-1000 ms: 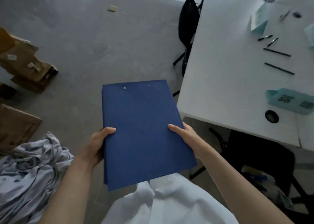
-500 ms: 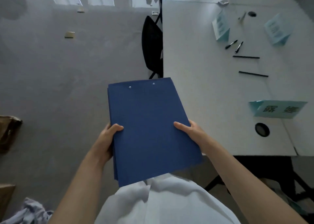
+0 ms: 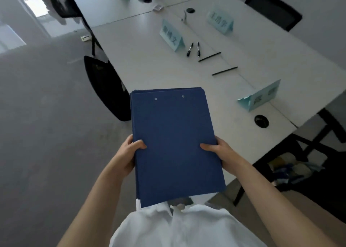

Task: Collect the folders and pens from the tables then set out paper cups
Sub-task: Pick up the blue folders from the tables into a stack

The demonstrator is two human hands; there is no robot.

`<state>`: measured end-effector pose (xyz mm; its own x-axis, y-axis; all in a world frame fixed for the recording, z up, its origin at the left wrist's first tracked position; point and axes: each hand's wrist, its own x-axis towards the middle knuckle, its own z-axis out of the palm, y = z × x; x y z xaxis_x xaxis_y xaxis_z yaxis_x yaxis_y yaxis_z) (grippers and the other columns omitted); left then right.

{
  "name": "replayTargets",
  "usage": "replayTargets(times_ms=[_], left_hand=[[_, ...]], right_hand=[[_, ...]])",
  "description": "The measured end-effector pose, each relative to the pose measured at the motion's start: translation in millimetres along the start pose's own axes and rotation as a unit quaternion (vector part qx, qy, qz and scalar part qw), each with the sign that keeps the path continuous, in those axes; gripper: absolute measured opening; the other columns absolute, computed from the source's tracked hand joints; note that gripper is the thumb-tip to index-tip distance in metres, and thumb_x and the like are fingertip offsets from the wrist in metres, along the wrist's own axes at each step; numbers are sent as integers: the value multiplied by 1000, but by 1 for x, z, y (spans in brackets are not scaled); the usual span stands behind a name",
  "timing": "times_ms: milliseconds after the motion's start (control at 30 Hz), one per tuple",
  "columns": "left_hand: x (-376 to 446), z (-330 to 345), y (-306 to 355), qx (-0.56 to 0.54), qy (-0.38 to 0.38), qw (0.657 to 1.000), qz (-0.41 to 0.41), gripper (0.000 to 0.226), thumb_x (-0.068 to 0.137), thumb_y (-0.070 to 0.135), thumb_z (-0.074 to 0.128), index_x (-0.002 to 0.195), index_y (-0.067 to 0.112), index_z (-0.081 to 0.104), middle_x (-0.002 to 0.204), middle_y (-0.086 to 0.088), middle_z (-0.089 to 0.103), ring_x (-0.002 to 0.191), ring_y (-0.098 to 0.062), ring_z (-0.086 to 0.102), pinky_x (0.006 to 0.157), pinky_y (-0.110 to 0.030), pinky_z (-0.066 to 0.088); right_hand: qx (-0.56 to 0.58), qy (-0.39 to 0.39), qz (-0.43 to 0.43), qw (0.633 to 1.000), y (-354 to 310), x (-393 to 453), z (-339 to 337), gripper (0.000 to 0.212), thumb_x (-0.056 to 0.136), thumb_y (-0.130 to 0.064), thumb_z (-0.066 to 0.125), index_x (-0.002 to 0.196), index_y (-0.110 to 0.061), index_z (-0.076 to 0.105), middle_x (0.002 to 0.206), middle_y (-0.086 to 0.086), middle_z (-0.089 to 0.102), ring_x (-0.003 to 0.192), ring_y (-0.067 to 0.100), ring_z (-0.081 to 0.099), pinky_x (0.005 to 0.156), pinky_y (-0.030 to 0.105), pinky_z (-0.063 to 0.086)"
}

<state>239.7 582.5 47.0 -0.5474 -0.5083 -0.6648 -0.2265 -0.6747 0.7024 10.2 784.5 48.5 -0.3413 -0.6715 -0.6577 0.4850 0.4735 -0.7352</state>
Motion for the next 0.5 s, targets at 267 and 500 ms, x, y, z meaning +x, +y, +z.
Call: replayTargets(times_ms=[267,500], left_hand=[[61,6,70,108,-115,987,-29,69,54,3,62,122,14,56,119,-15,67,98,-34,67,84,-49,56],[86,45,78,195,-172,966,-10,91,39,-10,51,127,14,53,124,-20,63,110,-40,61,80,-53,56]], right_hand=[[82,141,-16,987,-2,-3,26,68,74,-15,80,131,-19,44,124,0,62,106,22,66,90,42,54],[81,218,-52,971,19,-19,16,75,66,-16,85,126,-30,42,127,-5,57,114,18,59,95,44,51]])
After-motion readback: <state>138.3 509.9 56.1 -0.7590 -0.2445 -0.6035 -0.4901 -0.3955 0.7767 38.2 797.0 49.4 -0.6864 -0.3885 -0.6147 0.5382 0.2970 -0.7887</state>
